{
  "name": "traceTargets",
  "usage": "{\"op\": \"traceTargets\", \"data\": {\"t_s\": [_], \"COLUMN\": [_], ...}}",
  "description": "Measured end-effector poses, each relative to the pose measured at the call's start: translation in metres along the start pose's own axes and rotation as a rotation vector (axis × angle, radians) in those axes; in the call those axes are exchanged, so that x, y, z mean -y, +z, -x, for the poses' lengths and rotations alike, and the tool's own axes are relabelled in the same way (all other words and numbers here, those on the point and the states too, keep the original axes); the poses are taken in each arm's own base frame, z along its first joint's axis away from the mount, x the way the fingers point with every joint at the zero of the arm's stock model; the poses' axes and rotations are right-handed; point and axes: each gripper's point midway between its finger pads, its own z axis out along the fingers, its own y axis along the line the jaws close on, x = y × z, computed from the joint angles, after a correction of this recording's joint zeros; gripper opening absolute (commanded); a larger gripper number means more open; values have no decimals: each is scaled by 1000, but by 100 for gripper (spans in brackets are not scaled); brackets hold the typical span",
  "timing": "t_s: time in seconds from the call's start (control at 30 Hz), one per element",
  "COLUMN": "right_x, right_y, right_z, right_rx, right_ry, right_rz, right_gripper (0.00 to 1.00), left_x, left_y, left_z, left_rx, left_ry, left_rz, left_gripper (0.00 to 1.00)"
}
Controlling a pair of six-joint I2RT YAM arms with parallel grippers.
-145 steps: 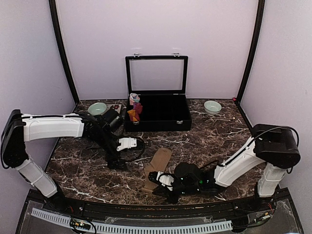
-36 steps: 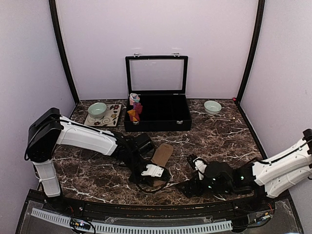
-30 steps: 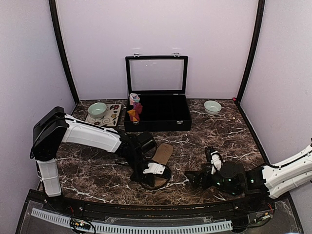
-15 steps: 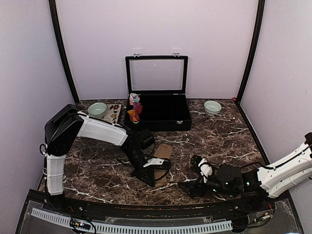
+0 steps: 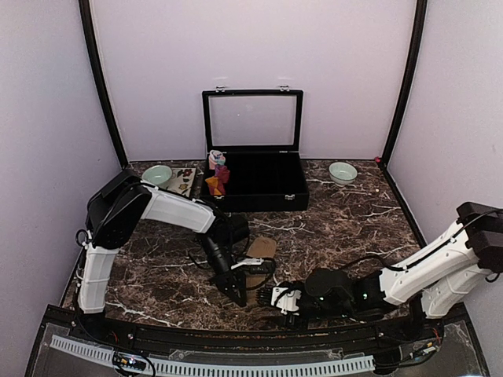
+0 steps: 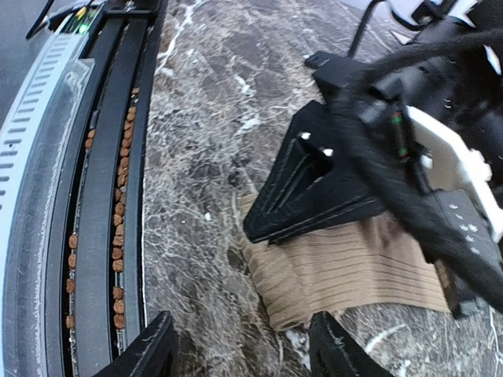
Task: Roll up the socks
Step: Roll the sock at the center of the board.
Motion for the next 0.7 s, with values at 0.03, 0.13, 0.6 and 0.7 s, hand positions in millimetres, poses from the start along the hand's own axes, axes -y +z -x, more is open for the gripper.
{"op": "traceTargets", "data": {"t_s": [0.03,0.13,0.6,0.7], "right_x": [-3,-7,-9,-7], "right_y": [4,12,57,60], "right_z": [-1,-3,-6,-6], "right_rx": [-7,-18,-39,-36], "right_ry": [-22,-77,-203,-209], "right_rz": [14,31,71,66], "right_gripper": [52,48,37,39], "left_x": [1,1,0,0], "left_y": [0,-1,-1,-1], "left_z": [-1,-3,-4,-4], "left_rx": [-2,-8,-18,-18], "left_ry": [-6,-17,-29,-29], "left_rz": [-3,-6,3,4], "left_gripper": [0,0,0,0]}}
